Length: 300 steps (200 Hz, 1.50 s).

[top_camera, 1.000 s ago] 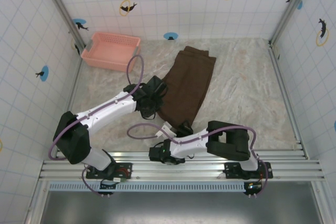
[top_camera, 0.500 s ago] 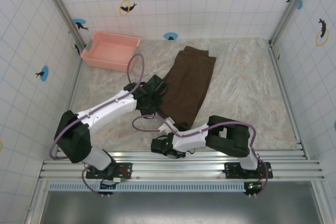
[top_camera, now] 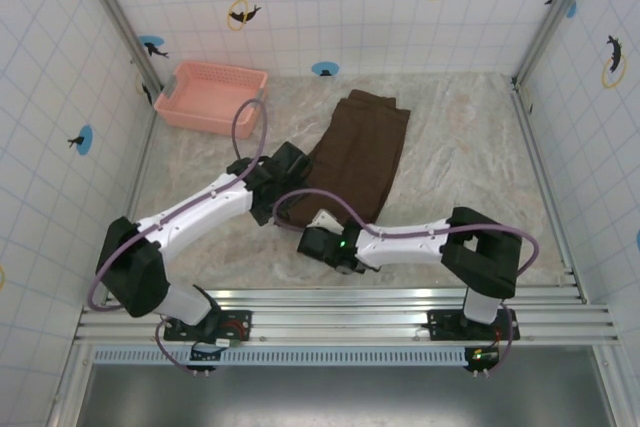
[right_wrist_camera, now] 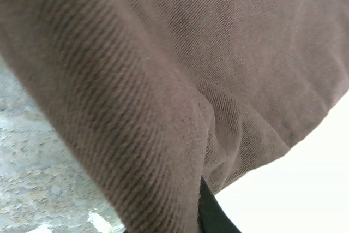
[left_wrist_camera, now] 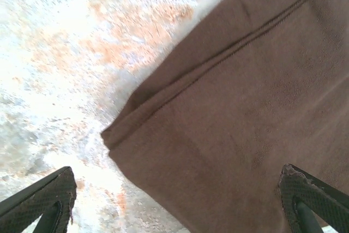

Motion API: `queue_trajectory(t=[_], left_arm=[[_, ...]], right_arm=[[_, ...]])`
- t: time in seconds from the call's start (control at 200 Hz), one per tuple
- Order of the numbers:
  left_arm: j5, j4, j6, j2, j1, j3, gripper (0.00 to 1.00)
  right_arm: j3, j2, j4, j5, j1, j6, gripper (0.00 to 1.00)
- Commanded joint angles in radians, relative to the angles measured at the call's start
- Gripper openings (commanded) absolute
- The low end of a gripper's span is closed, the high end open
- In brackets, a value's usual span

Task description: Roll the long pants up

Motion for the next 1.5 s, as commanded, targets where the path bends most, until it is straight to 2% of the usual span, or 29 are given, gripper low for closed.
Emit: queue_trajectory(t=[0.0,0.135,0.24,0.465,0.625,0.901,1.081,1.306,1.496], left_arm=[[-0.058,-0.006,0.016,-0.078,0.003,-0.056,0.97],[-0.055,0.045,-0.013,-0.136,0.001,-0.115,0.97],[-0.071,0.120,-0.017,-0.182,-0.015,-0.160,0.98],[-0.071,0.541,-0.094,-0.244,-0.059,-0.407,0.97],[-0.091,0.859,-0.153,-0.263,-0.064,-0.589,0.97],[-0.149,1.062,-0.248,-0.235,-0.066,-0.695,0.98],[-0.160,1.283,-0.276,-0.125,-0.075,-0.733,0.97],[-0.195,1.415,-0.303,-0.069,-0.111,-0.774,0.97],[-0.221,1.427,-0.299,-0.055,-0.116,-0.789,0.97]], right_arm=[[0.013,-0.045,0.016,-0.229,-0.107,-0.143,0.00],[0.073,-0.004,-0.021,-0.409,-0.225,-0.217,0.00],[0.113,0.037,-0.048,-0.521,-0.279,-0.240,0.00],[0.166,0.124,-0.057,-0.679,-0.345,-0.240,0.00],[0.186,0.147,-0.064,-0.730,-0.367,-0.238,0.00],[0.225,0.160,-0.087,-0.784,-0.411,-0.235,0.00],[0.251,0.174,-0.114,-0.799,-0.421,-0.248,0.00],[0.259,0.168,-0.117,-0.842,-0.471,-0.237,0.00],[0.266,0.152,-0.133,-0.849,-0.490,-0.240,0.00]])
